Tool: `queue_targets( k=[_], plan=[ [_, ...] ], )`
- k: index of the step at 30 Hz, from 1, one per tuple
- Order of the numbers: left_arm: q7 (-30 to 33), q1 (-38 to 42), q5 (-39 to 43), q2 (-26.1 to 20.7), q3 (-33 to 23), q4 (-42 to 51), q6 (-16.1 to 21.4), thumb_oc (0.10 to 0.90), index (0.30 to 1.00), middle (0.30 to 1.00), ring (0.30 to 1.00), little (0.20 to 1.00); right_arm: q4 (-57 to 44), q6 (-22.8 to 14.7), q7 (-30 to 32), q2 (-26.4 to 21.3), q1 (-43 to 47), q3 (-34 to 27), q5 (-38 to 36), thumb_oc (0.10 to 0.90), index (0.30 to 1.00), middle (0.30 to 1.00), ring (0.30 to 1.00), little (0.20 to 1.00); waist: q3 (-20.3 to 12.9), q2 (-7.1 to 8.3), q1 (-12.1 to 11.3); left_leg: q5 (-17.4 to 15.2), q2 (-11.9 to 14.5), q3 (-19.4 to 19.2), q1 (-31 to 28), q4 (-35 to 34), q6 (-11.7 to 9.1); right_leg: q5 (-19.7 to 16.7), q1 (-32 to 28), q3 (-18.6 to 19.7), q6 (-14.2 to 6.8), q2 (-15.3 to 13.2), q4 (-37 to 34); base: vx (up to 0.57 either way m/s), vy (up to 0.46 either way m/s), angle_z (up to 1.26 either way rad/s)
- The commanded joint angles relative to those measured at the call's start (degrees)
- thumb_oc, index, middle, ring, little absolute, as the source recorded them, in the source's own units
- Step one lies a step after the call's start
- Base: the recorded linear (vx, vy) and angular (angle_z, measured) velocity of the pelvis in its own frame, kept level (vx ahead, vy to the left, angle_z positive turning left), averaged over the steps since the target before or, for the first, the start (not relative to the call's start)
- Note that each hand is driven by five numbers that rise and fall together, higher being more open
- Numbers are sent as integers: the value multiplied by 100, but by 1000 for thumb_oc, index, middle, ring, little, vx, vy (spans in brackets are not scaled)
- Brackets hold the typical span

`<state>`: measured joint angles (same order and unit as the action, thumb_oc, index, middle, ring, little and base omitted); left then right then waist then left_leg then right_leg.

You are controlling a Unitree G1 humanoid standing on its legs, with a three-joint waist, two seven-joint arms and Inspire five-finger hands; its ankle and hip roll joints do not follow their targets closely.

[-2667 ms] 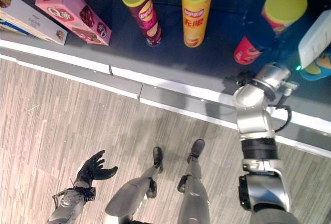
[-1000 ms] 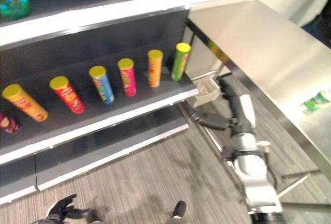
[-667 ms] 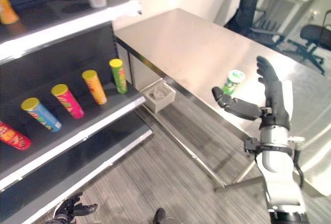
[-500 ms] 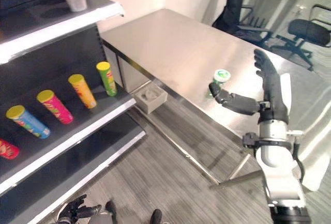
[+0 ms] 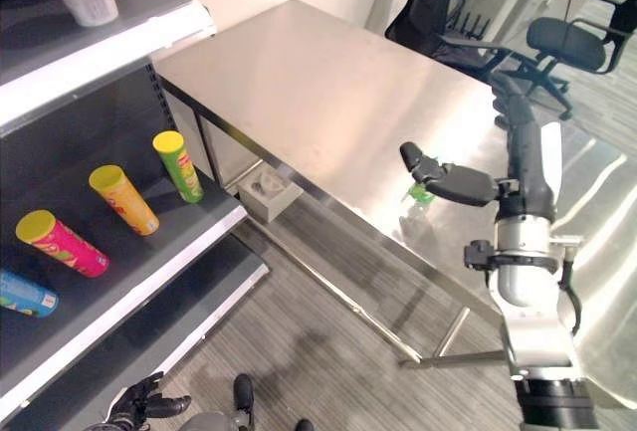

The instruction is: Put the goods on the table back onto the shelves and tidy them up.

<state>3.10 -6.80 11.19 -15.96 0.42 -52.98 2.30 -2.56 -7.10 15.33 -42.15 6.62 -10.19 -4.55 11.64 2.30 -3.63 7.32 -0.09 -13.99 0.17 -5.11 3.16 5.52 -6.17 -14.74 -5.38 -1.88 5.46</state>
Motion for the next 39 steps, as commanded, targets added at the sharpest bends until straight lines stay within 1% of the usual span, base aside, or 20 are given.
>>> queue_targets(
  k=[1, 3, 4, 6, 7, 8, 10, 12, 14, 17, 19, 20, 24, 25, 29, 32, 34, 37, 39],
  plan=[
    [65, 142, -114, -384, 109, 103, 200, 800, 900, 900, 900, 900, -310, -432, 252, -315, 687, -572, 221, 800, 900, 900, 900, 900, -90, 75, -15, -462, 466, -59, -272, 60, -496, -426, 942, -475, -733, -1022, 1785, 27, -44, -26],
    [69, 223, -113, -414, 146, 131, 217, 800, 900, 900, 900, 900, -398, -439, 229, -299, 675, -614, 189, 800, 900, 900, 900, 900, -159, 62, -67, -508, 547, -50, -239, 46, -554, -472, 796, -690, -590, -1462, 1368, 49, -131, -12],
    [72, 267, -98, -442, 167, 148, 233, 800, 900, 900, 900, 900, -406, -435, 189, -314, 675, -629, 139, 800, 900, 900, 900, 900, -210, 69, -74, -531, 564, -18, -196, 39, -593, -601, 683, -775, -592, -1598, 1020, 52, -177, -12],
    [76, 289, -94, -453, 165, 163, 233, 800, 900, 900, 900, 900, -388, -404, 142, -362, 655, -628, 83, 800, 900, 900, 900, 900, -301, 143, -52, -559, 561, 26, -150, 45, -668, -913, 522, -630, -671, -1710, 295, 78, -196, 0],
    [57, 262, -106, -468, 128, 161, 229, 800, 900, 900, 900, 900, -437, -365, 54, -365, 561, -679, 45, 800, 900, 900, 900, 900, -366, 225, -32, -565, 550, 23, -161, 52, -705, -979, 401, -458, -729, -1661, -12, 106, -200, 18],
    [51, 234, -118, -469, 104, 162, 221, 800, 900, 900, 900, 900, -447, -343, 17, -342, 518, -702, 18, 800, 900, 900, 900, 900, -427, 294, -55, -576, 550, -18, -188, 55, -724, -1044, 357, -400, -758, -1614, -188, 106, -185, 24],
    [26, 171, -134, -472, 38, 155, 223, 800, 900, 900, 900, 900, -446, -339, -76, -309, 441, -715, -130, 800, 900, 900, 900, 900, -534, 373, -105, -552, 604, -83, -191, 61, -799, -986, 214, -492, -816, -1502, -591, 83, -187, 17],
    [-16, 140, -104, -440, -12, 132, 232, 800, 900, 900, 900, 900, -452, -351, -308, -327, 291, -666, -329, 800, 900, 900, 900, 900, -592, 398, -94, -472, 736, -54, -175, 65, -934, -995, 69, -492, -806, -1284, -972, 42, -197, -15],
    [-58, 120, -49, -416, -11, 210, 232, 800, 900, 900, 900, 900, -440, -340, -475, -398, 168, -612, -451, 800, 900, 900, 900, 900, -582, 369, -71, -403, 874, -18, -140, 62, -1039, -903, 47, -461, -739, -1107, -1046, 1, -174, -6],
    [-136, 84, -83, -357, 36, 198, 216, 800, 900, 900, 900, 900, -465, -318, -650, -416, -59, -623, -504, 800, 900, 900, 900, 900, -568, 295, -3, -323, 1024, 40, -133, 43, -1135, -759, 22, -524, -646, -933, -1046, 12, -126, 1],
    [-166, 52, -100, -306, 48, 174, 208, 800, 900, 900, 900, 900, -504, -321, -733, -351, -193, -642, -513, 800, 900, 900, 900, 900, -564, 239, 43, -301, 1089, 67, -159, 26, -1173, -684, -10, -557, -603, -857, -1046, 33, -84, 5],
    [-186, 22, -123, -272, 63, 137, 206, 800, 900, 900, 900, 900, -514, -366, -804, -246, -280, -601, -579, 800, 900, 900, 900, 900, -545, 193, 74, -292, 1128, 68, -189, 23, -1186, -645, -28, -566, -570, -808, -1046, 39, -70, 5],
    [-242, -45, -183, -208, 33, 65, 199, 800, 900, 900, 900, 900, -587, -376, -1028, -71, -490, -445, -573, 800, 900, 900, 900, 900, -510, 110, 111, -291, 1176, 23, -250, 26, -1205, -594, -48, -558, -534, -763, -1046, 19, -14, 1],
    [-248, -59, -204, -180, 15, 37, 208, 800, 900, 900, 900, 900, -590, -353, -1116, -38, -596, -378, -472, 800, 900, 900, 900, 900, -503, 84, 125, -291, 1171, 7, -268, 23, -1207, -583, -61, -571, -527, -761, -1046, 38, 9, 2],
    [-254, -66, -217, -157, 32, 39, 227, 800, 900, 900, 900, 900, -480, -329, -1172, 22, -703, -296, -342, 800, 900, 900, 900, 900, -485, 37, 149, -301, 1142, -10, -291, 13, -1199, -586, -84, -588, -523, -782, -1046, 14, 10, 0],
    [-253, -77, -237, -135, 90, 116, 240, 800, 900, 900, 900, 900, -282, -276, -997, 154, -682, -243, -17, 800, 900, 900, 900, 900, -479, -21, 151, -343, 1100, -16, -319, 11, -1179, -603, -113, -624, -539, -834, -1046, 61, 47, 2],
    [-228, -95, -226, -133, 112, 145, 243, 800, 900, 900, 900, 900, -183, -226, -738, 237, -571, -233, 310, 800, 900, 900, 900, 900, -474, -43, 145, -369, 1060, -3, -320, 11, -1155, -621, -109, -642, -559, -867, -1046, 52, 47, 3],
    [-169, -111, -227, -146, 154, 215, 231, 800, 900, 900, 900, 900, -31, -120, -332, 377, -397, -282, 653, 800, 900, 900, 900, 900, -469, -62, 97, -395, 1006, 17, -269, 11, -1125, -647, -85, -674, -579, -924, -1046, 59, 57, 6],
    [-137, -96, -231, -170, 165, 231, 220, 800, 900, 900, 900, 900, 29, -83, -172, 422, -265, -264, 776, 800, 900, 900, 900, 900, -448, -60, 58, -400, 976, 52, -218, 11, -1111, -660, -66, -697, -590, -954, -1046, 31, 37, 18]
  ],
)
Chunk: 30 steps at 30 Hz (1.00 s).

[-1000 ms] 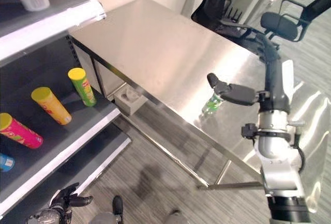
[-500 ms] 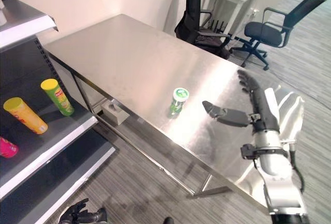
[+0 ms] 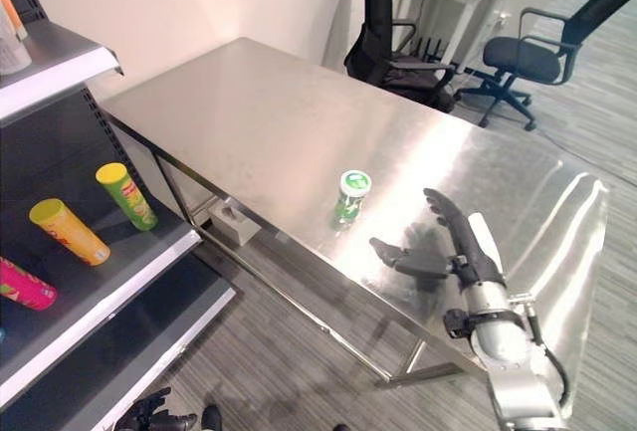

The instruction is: Put the goods on the table back onto the shelves and tidy them up.

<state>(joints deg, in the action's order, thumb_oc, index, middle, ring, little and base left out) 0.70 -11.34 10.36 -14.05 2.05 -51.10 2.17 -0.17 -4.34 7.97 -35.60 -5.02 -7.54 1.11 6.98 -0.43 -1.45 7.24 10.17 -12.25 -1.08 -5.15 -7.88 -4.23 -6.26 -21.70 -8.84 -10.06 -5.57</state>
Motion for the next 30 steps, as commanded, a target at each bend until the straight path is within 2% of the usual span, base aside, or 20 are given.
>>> queue_targets(
  k=[1, 8, 25, 26, 27, 28, 29, 30],
  plan=[
    [126, 362, -133, -366, 1, 77, 229, 800, 900, 900, 900, 900, -175, -320, 655, -222, 953, -518, 308, 800, 900, 900, 900, 900, 27, 218, -178, -391, -69, -96, -66, 15, 0, 311, -46, -16, -247, -151, 57, 34, 42, 17],
    [190, 304, -150, -415, -15, 79, 213, 800, 900, 900, 900, 900, -58, -179, 926, -264, 1324, -384, 608, 800, 900, 900, 900, 900, 81, 259, -380, -427, -186, 41, 41, 15, 47, 300, -69, -152, -269, -243, 57, 35, 35, 11],
    [183, 231, -168, -443, -33, 160, 218, 800, 900, 900, 900, 900, 199, -91, 854, -410, 1179, -373, 776, 800, 900, 900, 900, 900, 168, 333, -469, -459, -265, 150, 69, 15, 80, 285, -98, -272, -301, -310, 57, 13, 11, 6],
    [192, 228, -150, -442, -36, 178, 216, 800, 900, 900, 900, 900, 209, -91, 857, -394, 1228, -337, 759, 725, 787, 787, 787, 787, 176, 338, -487, -457, -266, 154, 70, 15, 81, 286, -99, -288, -300, -311, 57, 0, 0, 0],
    [192, 225, -148, -444, -39, 182, 211, 800, 900, 900, 900, 900, 205, -89, 859, -382, 1245, -323, 761, 596, 594, 594, 594, 594, 178, 341, -499, -457, -267, 158, 71, 15, 79, 285, -104, -296, -300, -311, 57, 0, 0, 0],
    [191, 224, -148, -445, -41, 183, 210, 800, 900, 900, 900, 900, 205, -89, 859, -381, 1247, -321, 761, 563, 545, 545, 545, 545, 179, 342, -497, -457, -267, 158, 71, 15, 79, 285, -105, -297, -300, -311, 57, 0, 0, 0],
    [198, 218, -154, -442, -50, 151, 203, 800, 900, 900, 900, 900, 188, -93, 871, -347, 1268, -319, 733, 400, 300, 300, 300, 300, 177, 346, -515, -457, -271, 169, 72, 15, 77, 288, -113, -298, -298, -310, 57, 0, 0, 0],
    [197, 202, -158, -437, -61, 142, 196, 800, 900, 900, 900, 900, 176, -103, 892, -320, 1315, -312, 697, 400, 300, 300, 300, 300, 180, 351, -540, -459, -273, 184, 76, 15, 79, 291, -117, -304, -296, -306, 57, 0, 0, 0]
  ],
)
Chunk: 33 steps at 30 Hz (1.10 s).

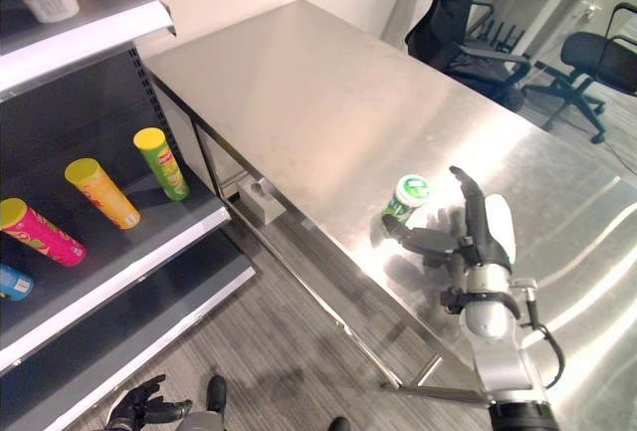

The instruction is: Put the goods on the table back onto the shelves and tidy them up.

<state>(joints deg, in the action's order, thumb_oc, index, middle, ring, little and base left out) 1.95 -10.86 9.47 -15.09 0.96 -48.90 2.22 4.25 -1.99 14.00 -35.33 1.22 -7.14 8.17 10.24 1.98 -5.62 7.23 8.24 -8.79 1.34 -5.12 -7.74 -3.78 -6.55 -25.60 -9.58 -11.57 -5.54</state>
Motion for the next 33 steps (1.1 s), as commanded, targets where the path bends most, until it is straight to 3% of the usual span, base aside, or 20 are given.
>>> queue_targets(
  k=[1, 20, 23, 26, 33],
  plan=[
    [72, 155, -69, -334, 46, -78, 191, 800, 900, 900, 900, 900, -265, -338, 290, -346, 693, -349, -9, 400, 300, 300, 300, 300, -144, 112, -120, -457, -80, -161, -167, 12, 65, 246, -89, 85, -223, -156, 54, 0, 0, 0],
    [110, 110, 82, -356, -193, -157, 132, 800, 900, 900, 900, 900, -702, -378, 178, -542, 710, -668, -445, 400, 300, 300, 300, 300, -234, 200, -131, -479, -45, -150, -263, 12, 37, 290, -191, 57, -188, -120, 58, -2, -5, 1],
    [63, 140, 225, -448, -134, -91, 134, 800, 900, 900, 900, 900, -1043, -636, -210, -1170, 1417, -417, -1188, 400, 300, 300, 300, 300, -370, 192, -211, -413, 78, -105, -380, 12, -98, 463, -364, 38, -97, 2, 97, -79, -134, -1],
    [27, 137, 287, -459, -106, -61, 144, 800, 900, 900, 900, 900, -1065, -715, -329, -1373, 1687, -295, -1508, 400, 300, 300, 300, 300, -419, 197, -257, -330, 138, -48, -356, 12, -157, 525, -401, -3, -41, 80, 94, -50, -114, 3],
    [-136, 32, 475, -511, 55, -55, 163, 800, 900, 900, 900, 900, -783, -1033, -727, -2172, 3044, 528, -2815, 400, 300, 300, 300, 300, -387, 220, -624, 168, 552, 340, -183, 28, -520, 855, -590, -237, 265, 591, 54, -97, -197, 23]
  ],
)
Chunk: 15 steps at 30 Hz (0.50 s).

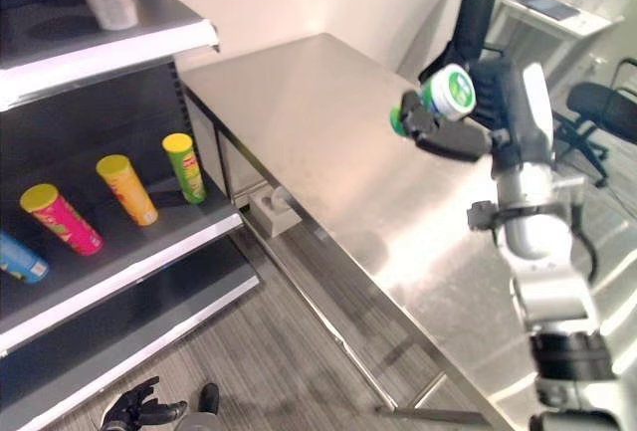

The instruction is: Put the goods on the table back onto the shelves and tidy them up.

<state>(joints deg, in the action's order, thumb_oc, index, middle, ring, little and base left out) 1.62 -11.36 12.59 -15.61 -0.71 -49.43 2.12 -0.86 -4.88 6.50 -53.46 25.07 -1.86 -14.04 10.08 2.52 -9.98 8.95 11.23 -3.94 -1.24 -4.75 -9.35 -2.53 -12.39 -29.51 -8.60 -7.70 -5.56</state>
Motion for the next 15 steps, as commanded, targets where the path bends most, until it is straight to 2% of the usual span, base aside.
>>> queue_targets(
  k=[1, 3, 4, 5, 6, 7, 9, 11, 12, 15],
  plan=[
    [-152, 79, 166, -505, 252, -13, 181, 800, 900, 900, 900, 900, -184, -817, -63, -595, 1019, 207, -858, 400, 300, 300, 300, 300, -298, 149, -282, 141, 357, -34, 200, 17, -466, 820, -44, 35, 234, 317, 56, -160, -213, 53],
    [-167, 102, 176, -514, 299, -71, 175, 800, 900, 900, 900, 900, -71, -890, -107, -831, 1319, 384, -1155, 400, 300, 300, 300, 300, -203, 160, -336, 349, 440, -83, 422, 96, -491, 832, -49, -164, 261, 346, 56, -141, -153, 66],
    [-171, 121, 142, -518, 322, -99, 165, 800, 900, 900, 900, 900, -32, -909, -111, -939, 1425, 478, -1235, 400, 300, 300, 300, 300, -166, 224, -293, 302, 577, -408, 439, 204, -487, 945, -99, -220, 278, 341, 56, -138, -88, 60],
    [-193, 121, 114, -517, 319, -95, 147, 800, 900, 900, 900, 900, -10, -890, -128, -1047, 1505, 551, -1299, 400, 300, 300, 300, 300, -128, 277, -234, 257, 712, -880, 491, 448, -328, 900, -54, -362, 311, 295, 59, -164, -60, 120],
    [-223, 100, 90, -527, 311, -104, 139, 800, 900, 900, 900, 900, 12, -889, -138, -1087, 1622, 654, -1381, 400, 300, 300, 300, 300, -121, 309, -207, 135, 808, -1204, 513, 737, -267, 859, 13, -448, 330, 254, 73, -250, 23, 189],
    [-254, 80, 34, -505, 300, -193, 137, 800, 900, 900, 900, 900, 14, -885, -203, -1076, 1728, 711, -1551, 400, 300, 300, 300, 300, -132, 318, -175, -118, 835, -1267, 484, 1246, -261, 764, 85, -546, 345, 168, 91, -190, 48, 132],
    [-252, 114, -34, -502, 308, -359, 154, 800, 900, 900, 900, 900, 11, -912, -265, -1094, 1836, 713, -1696, 400, 300, 300, 300, 300, -211, 294, -106, -498, 744, -1195, 284, 1340, -257, 688, 126, -658, 305, 62, 107, -99, 129, 14],
    [-260, 123, -89, -473, 345, -453, 134, 800, 900, 900, 900, 900, -31, -897, -302, -1207, 1870, 632, -1878, 400, 300, 300, 300, 300, -332, 211, 47, -647, 621, -1299, 14, 1059, -214, 611, 185, -803, 250, -68, 216, 5, 213, 60],
    [-277, 95, -165, -458, 365, -489, 127, 800, 900, 900, 900, 900, -59, -937, -335, -1128, 1842, 554, -1996, 400, 300, 300, 300, 300, -418, 147, 104, -670, 520, -1388, -93, 862, -180, 560, 209, -818, 211, -116, 247, 66, 235, 83],
    [-300, 107, -429, -474, 441, -603, 136, 800, 900, 900, 900, 900, -75, -1005, -357, -1006, 1804, 400, -2268, 400, 300, 300, 300, 300, -575, 102, 124, -616, 294, -1428, -290, 405, -123, 431, 172, -904, 91, -333, 376, 64, 255, 52]
  ],
)
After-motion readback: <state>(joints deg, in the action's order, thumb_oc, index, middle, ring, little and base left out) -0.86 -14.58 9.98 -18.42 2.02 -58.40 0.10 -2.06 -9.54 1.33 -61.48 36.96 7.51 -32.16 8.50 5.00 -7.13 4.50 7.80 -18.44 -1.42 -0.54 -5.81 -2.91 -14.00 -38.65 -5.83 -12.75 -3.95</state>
